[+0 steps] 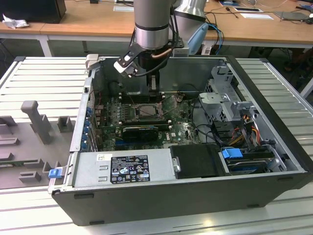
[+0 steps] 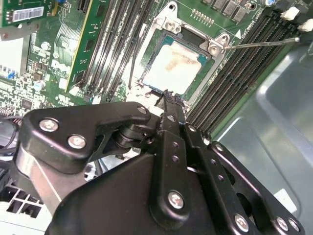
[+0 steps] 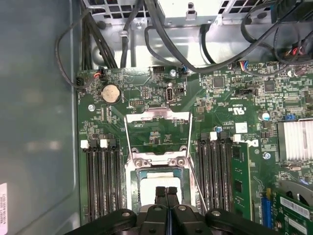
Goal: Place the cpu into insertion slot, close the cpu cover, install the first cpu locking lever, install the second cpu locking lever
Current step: 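Close the cpu cover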
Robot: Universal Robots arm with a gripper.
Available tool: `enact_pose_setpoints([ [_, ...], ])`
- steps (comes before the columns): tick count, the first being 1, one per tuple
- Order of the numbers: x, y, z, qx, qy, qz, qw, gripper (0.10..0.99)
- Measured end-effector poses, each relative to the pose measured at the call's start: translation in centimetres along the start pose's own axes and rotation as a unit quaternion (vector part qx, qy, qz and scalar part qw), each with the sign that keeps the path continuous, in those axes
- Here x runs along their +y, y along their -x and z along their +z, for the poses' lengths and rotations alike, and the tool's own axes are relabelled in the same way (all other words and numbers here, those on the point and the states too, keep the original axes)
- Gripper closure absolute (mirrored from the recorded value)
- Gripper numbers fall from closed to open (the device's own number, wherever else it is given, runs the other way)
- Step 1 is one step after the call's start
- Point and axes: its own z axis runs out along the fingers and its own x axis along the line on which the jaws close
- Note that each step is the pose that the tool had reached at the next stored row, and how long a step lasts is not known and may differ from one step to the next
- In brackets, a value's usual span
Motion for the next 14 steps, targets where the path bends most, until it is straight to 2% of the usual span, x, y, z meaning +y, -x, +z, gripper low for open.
enact_pose_setpoints([
  [9,0.06,-0.01,-0.89,0.0,0.0,0.0,1.0,0.98],
  [14,0.35,-0.03,-1.02,0.0,-0.0001,0.0,1.0,0.98],
])
